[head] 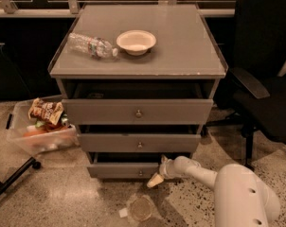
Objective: Open bottom drawer
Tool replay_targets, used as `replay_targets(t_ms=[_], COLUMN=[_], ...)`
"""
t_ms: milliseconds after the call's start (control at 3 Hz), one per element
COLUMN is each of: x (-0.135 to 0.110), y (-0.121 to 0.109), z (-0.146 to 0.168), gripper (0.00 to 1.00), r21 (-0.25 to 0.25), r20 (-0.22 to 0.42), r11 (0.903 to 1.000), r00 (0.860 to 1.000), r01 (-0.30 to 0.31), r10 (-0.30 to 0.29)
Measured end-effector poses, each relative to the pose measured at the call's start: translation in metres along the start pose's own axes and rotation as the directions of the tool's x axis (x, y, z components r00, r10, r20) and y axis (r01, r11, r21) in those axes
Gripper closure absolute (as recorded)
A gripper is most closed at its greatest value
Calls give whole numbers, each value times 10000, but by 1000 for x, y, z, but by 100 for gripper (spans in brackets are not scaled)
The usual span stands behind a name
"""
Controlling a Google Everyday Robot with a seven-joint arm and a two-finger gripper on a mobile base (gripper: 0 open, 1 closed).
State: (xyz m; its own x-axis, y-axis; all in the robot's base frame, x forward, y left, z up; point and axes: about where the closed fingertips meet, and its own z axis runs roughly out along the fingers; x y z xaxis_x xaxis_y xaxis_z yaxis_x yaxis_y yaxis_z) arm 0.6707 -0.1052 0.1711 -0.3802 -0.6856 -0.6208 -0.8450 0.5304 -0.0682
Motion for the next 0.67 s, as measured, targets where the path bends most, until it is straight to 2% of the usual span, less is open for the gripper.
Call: replay_targets(t_ms=[333,667], x=[10,21], y=[31,60], z=[-12,-26], gripper=[0,17], r21=[-973,-1853], r20=[-579,-1189], r11=[9948,9815], r00=[9977,9904], r01=[289,479], r10=[-346,-708])
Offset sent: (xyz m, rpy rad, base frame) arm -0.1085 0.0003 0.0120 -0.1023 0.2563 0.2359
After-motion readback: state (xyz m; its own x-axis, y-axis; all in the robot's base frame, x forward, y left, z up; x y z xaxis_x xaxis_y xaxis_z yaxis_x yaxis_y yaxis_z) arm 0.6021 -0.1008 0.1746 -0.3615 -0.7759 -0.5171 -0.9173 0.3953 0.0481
